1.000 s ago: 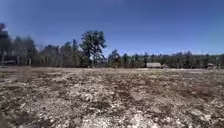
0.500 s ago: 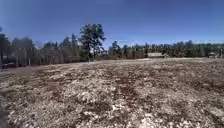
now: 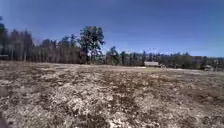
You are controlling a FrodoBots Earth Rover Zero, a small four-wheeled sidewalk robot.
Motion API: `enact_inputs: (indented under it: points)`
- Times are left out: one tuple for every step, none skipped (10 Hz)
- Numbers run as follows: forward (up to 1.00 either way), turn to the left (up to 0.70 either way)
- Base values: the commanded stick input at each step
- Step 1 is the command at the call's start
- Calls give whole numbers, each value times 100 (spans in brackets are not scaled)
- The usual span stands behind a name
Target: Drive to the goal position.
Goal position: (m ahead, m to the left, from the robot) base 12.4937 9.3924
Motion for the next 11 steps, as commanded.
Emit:
enact_inputs:
  points:
    - [70,0]
    - [70,0]
    - [70,0]
    - [70,0]
    - [70,0]
    - [70,0]
    - [70,0]
    - [70,0]
    - [70,0]
    - [70,0]
    - [70,0]
